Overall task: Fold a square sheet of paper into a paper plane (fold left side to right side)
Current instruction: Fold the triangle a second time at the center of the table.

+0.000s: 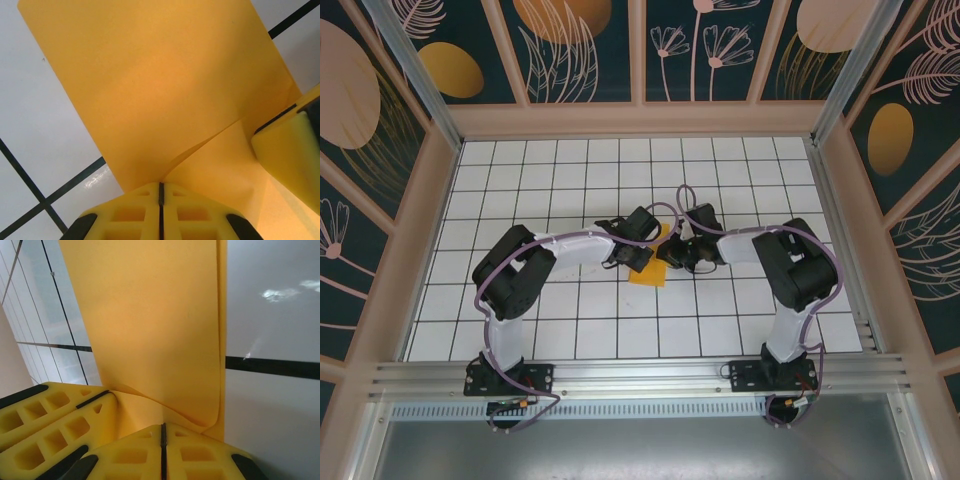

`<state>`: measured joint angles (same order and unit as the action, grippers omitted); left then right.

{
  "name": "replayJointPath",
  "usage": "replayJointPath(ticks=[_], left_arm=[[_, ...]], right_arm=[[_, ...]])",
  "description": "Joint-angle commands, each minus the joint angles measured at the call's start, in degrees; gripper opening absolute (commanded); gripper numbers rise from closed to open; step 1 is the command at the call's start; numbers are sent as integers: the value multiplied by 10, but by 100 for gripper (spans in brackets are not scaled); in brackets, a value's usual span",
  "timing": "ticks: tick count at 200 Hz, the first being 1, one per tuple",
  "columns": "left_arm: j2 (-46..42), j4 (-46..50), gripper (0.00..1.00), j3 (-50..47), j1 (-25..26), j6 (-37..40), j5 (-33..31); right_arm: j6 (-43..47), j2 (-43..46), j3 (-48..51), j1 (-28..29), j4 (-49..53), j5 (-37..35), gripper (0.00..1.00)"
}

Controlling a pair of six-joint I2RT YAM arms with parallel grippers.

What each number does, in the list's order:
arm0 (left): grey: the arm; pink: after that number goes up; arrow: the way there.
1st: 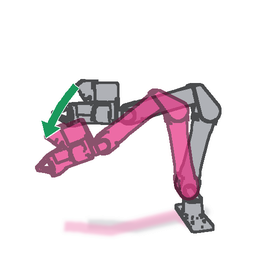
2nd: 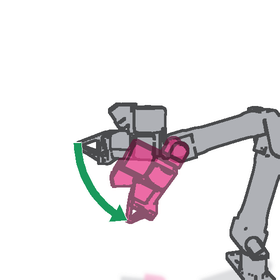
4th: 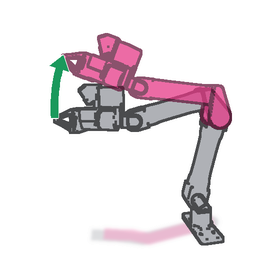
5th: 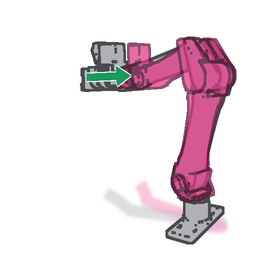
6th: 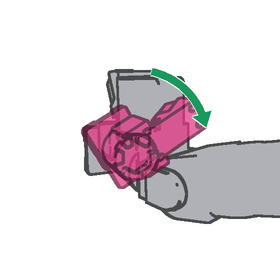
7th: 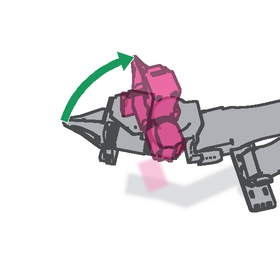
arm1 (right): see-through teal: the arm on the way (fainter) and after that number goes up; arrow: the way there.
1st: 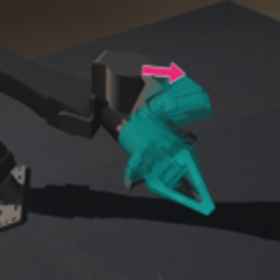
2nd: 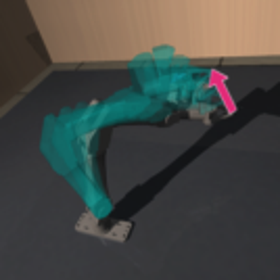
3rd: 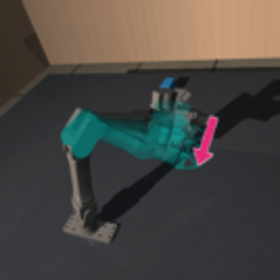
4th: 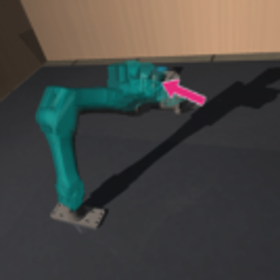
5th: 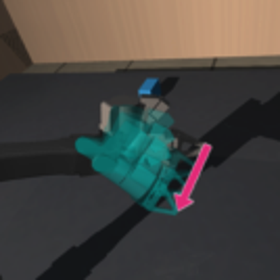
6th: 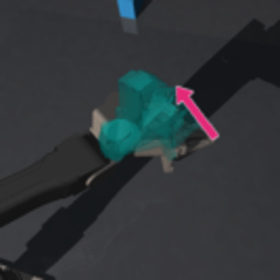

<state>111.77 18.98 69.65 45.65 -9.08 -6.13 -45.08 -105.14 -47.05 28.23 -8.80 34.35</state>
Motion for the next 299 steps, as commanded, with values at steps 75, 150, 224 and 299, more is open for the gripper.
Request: replayJointPath(ticks=[75, 150, 224, 299], left_arm=[[-19, -1, 20, -11, -5, -6, -11], [-124, 20, 38, -10, -5, -30, -5], [-182, -55, 37, -90, -5, -132, 232], [-97, -38, 35, -59, -5, -154, 181]], right_arm=[[28, -55, -45, 15, 131, -75, 10], [34, -52, -44, 15, 149, -90, 10], [39, -46, -41, 15, 145, -92, 10], [43, -43, -38, 15, 145, -90, 10]])
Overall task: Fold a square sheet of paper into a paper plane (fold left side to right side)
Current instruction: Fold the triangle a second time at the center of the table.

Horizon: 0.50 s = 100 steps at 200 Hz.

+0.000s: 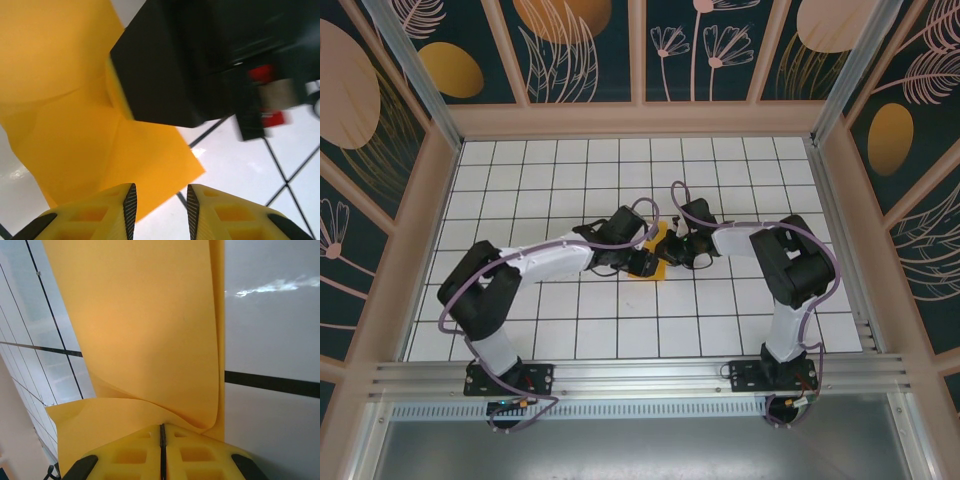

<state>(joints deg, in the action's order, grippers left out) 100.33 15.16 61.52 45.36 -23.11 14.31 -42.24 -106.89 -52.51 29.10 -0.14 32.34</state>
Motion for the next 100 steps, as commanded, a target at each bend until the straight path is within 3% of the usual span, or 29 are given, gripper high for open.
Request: replayJointPath(ticks=[1, 100], left_arm=[[18, 0, 35, 23, -2, -13, -24], [42, -1, 34, -8, -2, -17, -28]], right_arm=[[15, -26, 17, 6, 58, -70, 10], [18, -26, 20, 6, 57, -73, 10]])
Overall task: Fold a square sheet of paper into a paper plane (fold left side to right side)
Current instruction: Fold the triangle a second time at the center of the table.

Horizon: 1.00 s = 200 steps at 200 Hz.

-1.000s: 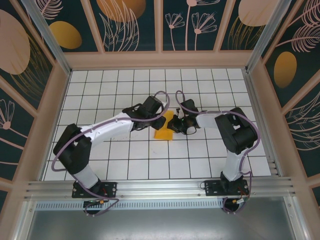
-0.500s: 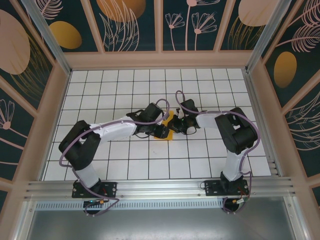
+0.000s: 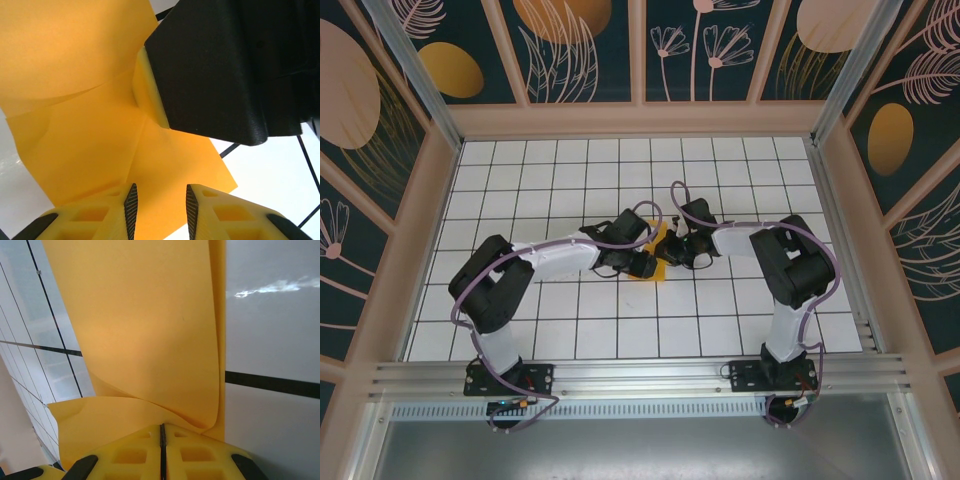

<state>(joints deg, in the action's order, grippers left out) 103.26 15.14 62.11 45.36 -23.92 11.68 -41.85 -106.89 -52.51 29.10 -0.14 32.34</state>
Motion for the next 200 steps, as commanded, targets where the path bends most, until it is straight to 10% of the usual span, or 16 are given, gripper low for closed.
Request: replayJointPath(ticks=[1, 200], left_arm=[[13, -1, 34, -14, -3, -9, -2], [13, 9, 33, -36, -2, -12, -29]], right_arm=[[14, -26, 20, 6, 57, -73, 11], [15, -25, 25, 6, 56, -76, 10]])
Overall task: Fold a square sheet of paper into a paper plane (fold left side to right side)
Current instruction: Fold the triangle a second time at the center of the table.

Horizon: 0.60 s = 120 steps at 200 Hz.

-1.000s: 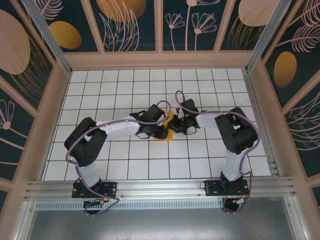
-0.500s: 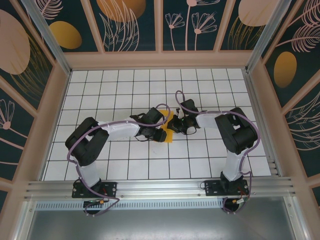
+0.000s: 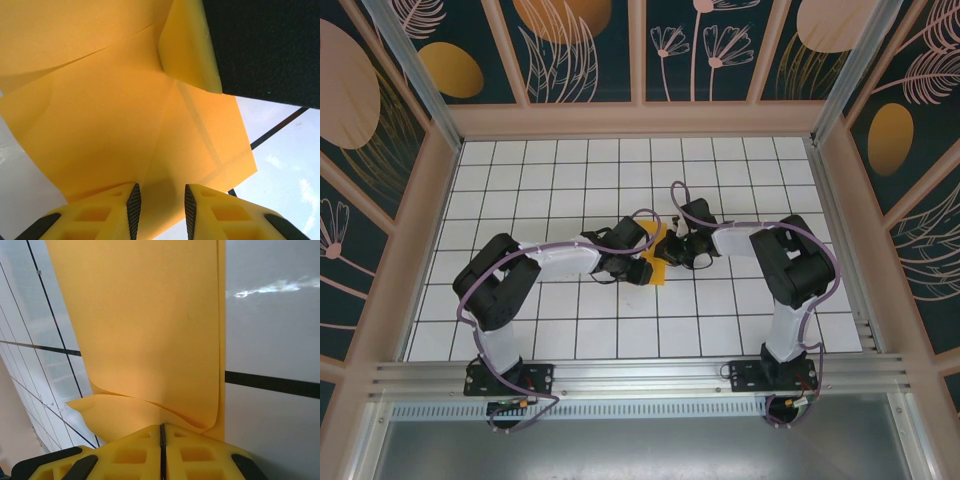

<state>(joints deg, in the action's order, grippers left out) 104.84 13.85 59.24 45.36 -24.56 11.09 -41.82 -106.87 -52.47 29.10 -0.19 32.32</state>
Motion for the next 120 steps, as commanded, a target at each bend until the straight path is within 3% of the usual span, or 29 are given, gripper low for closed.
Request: replayJointPath(ticks=[1, 120], left_arm=[[-4, 23, 33, -7, -2, -6, -24], [-29, 30, 33, -54, -2, -13, -26]], right_arm=[[15, -25, 25, 6, 56, -76, 10], [19, -26, 18, 6, 64, -78, 11]])
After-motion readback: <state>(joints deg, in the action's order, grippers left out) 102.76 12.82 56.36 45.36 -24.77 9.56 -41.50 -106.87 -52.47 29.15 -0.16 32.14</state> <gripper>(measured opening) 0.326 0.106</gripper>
